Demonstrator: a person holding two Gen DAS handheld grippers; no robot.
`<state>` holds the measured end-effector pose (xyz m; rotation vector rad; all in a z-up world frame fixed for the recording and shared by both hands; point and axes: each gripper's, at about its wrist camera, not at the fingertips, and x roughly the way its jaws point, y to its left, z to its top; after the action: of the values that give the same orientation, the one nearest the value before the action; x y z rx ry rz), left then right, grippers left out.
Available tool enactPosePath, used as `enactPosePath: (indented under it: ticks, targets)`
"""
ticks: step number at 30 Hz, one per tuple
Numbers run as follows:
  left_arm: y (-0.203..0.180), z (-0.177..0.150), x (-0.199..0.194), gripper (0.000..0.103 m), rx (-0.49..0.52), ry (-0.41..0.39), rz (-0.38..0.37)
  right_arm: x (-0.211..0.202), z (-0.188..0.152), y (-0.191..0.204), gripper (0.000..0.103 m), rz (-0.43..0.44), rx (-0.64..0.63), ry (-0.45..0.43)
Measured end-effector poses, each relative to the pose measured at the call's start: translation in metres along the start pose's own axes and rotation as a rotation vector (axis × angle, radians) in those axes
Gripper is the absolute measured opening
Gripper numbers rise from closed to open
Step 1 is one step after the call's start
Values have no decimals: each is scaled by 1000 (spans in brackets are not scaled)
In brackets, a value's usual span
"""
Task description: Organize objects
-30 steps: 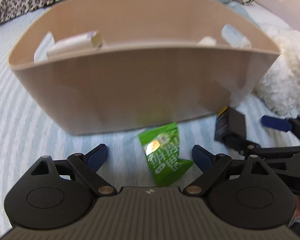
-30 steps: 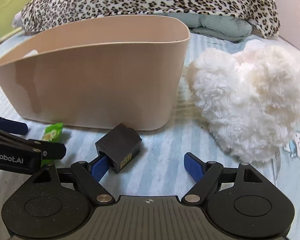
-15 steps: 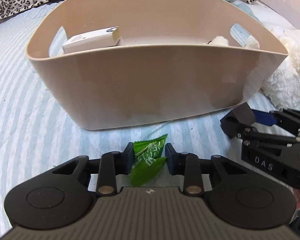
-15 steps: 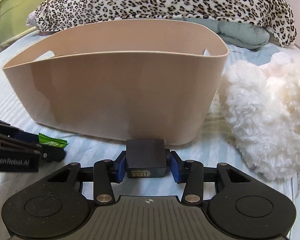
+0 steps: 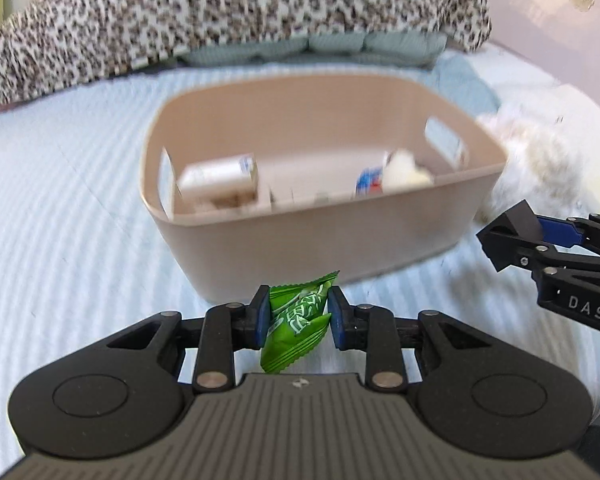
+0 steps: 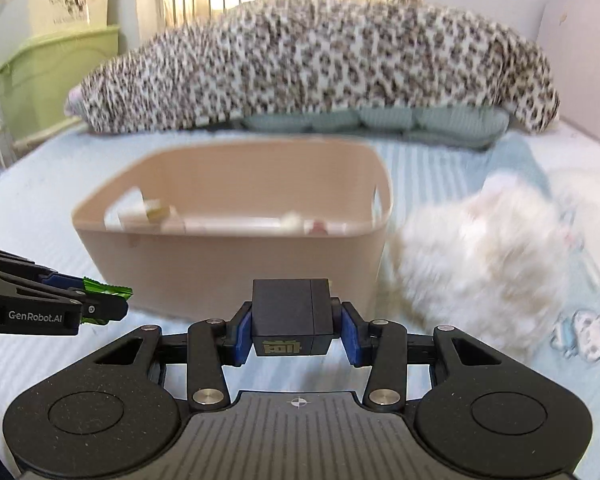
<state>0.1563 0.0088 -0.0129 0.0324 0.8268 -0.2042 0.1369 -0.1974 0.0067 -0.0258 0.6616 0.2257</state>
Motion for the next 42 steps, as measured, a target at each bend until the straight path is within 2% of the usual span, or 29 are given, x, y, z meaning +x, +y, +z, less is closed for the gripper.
enactPosePath:
  ticks: [8, 12, 15, 23, 27, 30, 32, 34, 35, 36, 37, 38, 39, 42]
  targets:
    - [0, 43, -34, 31, -20, -121, -21, -23, 43, 1, 41, -4, -12, -141]
    - [-3, 68, -33, 31, 3, -172, 14, -16, 63, 2, 41, -13, -34, -173]
    - [-2, 83, -21, 31, -3, -179, 31, -4, 77, 5, 41, -21, -44, -178]
    - [6, 100, 48, 31, -7, -54, 122, 46, 91, 6, 41, -35, -53, -91]
    - [8, 93, 76, 32, 29, 21, 122, 68, 88, 8, 41, -50, -44, -35]
    - [7, 91, 83, 32, 46, 33, 144, 82, 82, 13, 41, -66, -67, 25]
    - [6, 91, 81, 33, 41, 43, 115, 93, 79, 17, 41, -80, -94, 68]
    - [6, 93, 76, 38, 40, 38, 95, 98, 78, 19, 42, -85, -100, 98]
    - [5, 93, 72, 45, 43, 28, 94, 98, 78, 20, 46, -85, -92, 105]
    - [4, 93, 68, 59, 50, 17, 99, 96, 78, 19, 50, -84, -79, 103]
    - [3, 93, 62, 66, 54, 4, 108, 92, 78, 19, 51, -81, -65, 95]
    - [1, 93, 58, 75, 55, -10, 118, 88, 79, 18, 57, -79, -54, 86]
    - [1, 93, 53, 76, 55, -22, 123, 83, 80, 18, 64, -82, -48, 81]
    - [2, 91, 36, 80, 50, -33, 116, 64, 85, 18, 74, -90, -37, 52]
